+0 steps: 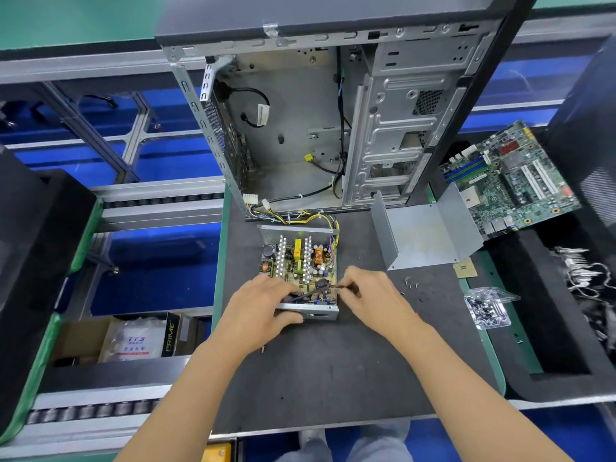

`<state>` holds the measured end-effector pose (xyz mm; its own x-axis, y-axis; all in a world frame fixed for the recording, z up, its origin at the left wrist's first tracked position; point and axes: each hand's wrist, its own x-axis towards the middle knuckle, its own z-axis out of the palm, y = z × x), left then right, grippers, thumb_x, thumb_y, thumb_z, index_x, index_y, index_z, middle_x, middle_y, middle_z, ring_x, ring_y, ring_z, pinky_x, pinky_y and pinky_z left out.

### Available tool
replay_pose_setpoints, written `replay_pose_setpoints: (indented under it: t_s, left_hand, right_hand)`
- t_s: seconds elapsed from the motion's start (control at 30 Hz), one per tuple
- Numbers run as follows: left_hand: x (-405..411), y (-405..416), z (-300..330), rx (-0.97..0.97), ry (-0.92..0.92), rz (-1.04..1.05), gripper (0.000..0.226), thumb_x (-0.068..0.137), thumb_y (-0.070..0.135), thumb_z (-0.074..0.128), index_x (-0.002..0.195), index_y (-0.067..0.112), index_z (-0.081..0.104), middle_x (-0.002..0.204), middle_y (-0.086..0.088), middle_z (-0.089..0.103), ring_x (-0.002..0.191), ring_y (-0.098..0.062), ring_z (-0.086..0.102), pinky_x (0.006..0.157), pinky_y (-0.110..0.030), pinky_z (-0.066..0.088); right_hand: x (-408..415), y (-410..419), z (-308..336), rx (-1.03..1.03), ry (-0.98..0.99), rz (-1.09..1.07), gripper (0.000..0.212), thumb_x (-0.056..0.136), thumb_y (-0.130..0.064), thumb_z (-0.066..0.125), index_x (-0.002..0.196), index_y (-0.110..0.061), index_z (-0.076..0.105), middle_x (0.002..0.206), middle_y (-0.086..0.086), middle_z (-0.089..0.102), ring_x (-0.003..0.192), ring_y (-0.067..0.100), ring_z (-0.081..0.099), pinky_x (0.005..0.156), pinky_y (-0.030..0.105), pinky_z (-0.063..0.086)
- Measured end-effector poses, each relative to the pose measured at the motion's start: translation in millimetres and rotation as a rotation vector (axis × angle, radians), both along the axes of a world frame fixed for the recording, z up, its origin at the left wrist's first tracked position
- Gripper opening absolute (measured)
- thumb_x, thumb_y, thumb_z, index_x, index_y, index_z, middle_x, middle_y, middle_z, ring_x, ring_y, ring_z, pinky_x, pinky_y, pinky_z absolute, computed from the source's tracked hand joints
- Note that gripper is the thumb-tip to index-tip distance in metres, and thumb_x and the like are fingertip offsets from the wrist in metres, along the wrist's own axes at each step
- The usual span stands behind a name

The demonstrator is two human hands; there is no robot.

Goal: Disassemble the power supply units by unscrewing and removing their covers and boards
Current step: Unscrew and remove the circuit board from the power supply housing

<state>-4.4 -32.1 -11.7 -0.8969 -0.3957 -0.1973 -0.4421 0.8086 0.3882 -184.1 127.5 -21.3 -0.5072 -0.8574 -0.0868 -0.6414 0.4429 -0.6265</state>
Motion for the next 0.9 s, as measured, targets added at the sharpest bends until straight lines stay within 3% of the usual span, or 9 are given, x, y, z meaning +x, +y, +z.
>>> replay_pose_setpoints:
  t_s: [0.07,0.17,0.27,0.37,0.53,0.67,0.77,0.83,0.9]
  left_hand:
    - [3,-5,6,0.174,0.029,0.088,0.055,0.083,0.057,0.071,0.132,0.034,0.058,0.117,0.023,0.054,0.113,0.000,0.044,0.094,-0.025,0.042]
    - [9,-14,13,0.244,0.086,0.108,0.015,0.100,0.035,0.057,0.108,0.030,0.069,0.099,0.020,0.061,0.094,0.000,0.048,0.089,-0.026,0.042]
    - [9,-23,17,0.322,0.052,0.216,0.023,0.102,0.027,0.056,0.087,0.019,0.071,0.084,0.011,0.064,0.082,-0.005,0.053,0.073,-0.018,0.040]
    - [1,-31,19,0.351,0.027,0.308,0.020,0.099,0.027,0.060,0.088,0.017,0.073,0.082,0.010,0.066,0.074,-0.006,0.055,0.062,-0.008,0.039]
    - [-12,-30,24,0.306,0.041,0.346,0.021,0.102,0.024,0.056,0.088,0.013,0.068,0.084,0.005,0.063,0.080,-0.016,0.054,0.065,-0.021,0.039]
    - [-9,-28,25,0.327,0.060,0.385,0.023,0.103,0.022,0.052,0.086,0.011,0.064,0.086,-0.005,0.063,0.081,-0.022,0.053,0.067,-0.029,0.040]
    - [-5,-27,29,0.330,0.073,0.373,0.024,0.103,0.021,0.053,0.081,0.018,0.060,0.081,-0.001,0.059,0.074,-0.016,0.050,0.062,-0.026,0.035]
    - [-3,-25,31,0.325,0.092,0.354,0.024,0.103,0.018,0.052,0.081,0.014,0.060,0.083,-0.003,0.059,0.076,-0.018,0.050,0.066,-0.029,0.035]
    - [0,-22,31,0.312,0.124,0.337,0.023,0.103,0.015,0.052,0.085,0.005,0.062,0.086,-0.009,0.061,0.079,-0.022,0.052,0.069,-0.029,0.038]
  right_hand:
    - [0,-4,5,-0.024,0.000,0.011,0.009,0.093,-0.024,0.067,0.091,-0.016,0.065,0.085,-0.006,0.062,0.078,0.011,0.053,0.068,0.025,0.038]
    - [5,-11,12,-0.001,0.043,0.049,0.023,0.091,-0.035,0.068,0.107,-0.017,0.067,0.100,-0.004,0.061,0.099,0.017,0.051,0.085,0.030,0.041]
    - [11,-18,20,-0.064,0.076,0.015,0.038,0.091,-0.047,0.064,0.117,-0.020,0.068,0.109,-0.004,0.060,0.106,0.019,0.040,0.096,0.035,0.036]
    - [17,-29,27,-0.057,0.152,-0.005,0.043,0.088,-0.054,0.063,0.120,-0.025,0.065,0.113,-0.006,0.054,0.108,0.021,0.035,0.097,0.038,0.033]
    - [20,-45,40,-0.021,0.173,0.020,0.063,0.073,-0.072,0.065,0.122,-0.034,0.053,0.110,-0.024,0.043,0.105,0.011,0.024,0.092,0.035,0.029]
    - [24,-53,47,-0.009,-0.020,0.151,0.059,0.072,-0.062,0.074,0.122,-0.047,0.046,0.098,-0.026,0.050,0.092,0.004,0.017,0.091,0.034,0.031]
    - [31,-57,47,0.025,0.010,0.261,0.055,0.080,-0.056,0.072,0.129,-0.039,0.056,0.088,-0.029,0.037,0.085,0.003,0.014,0.088,0.032,0.027]
    - [36,-59,44,0.038,0.012,0.283,0.043,0.086,-0.049,0.068,0.125,-0.032,0.063,0.087,-0.022,0.048,0.090,0.008,0.026,0.085,0.033,0.034]
    - [43,-58,43,0.043,0.063,0.306,0.030,0.090,-0.043,0.063,0.116,-0.028,0.067,0.095,-0.009,0.066,0.094,0.017,0.053,0.082,0.037,0.046]
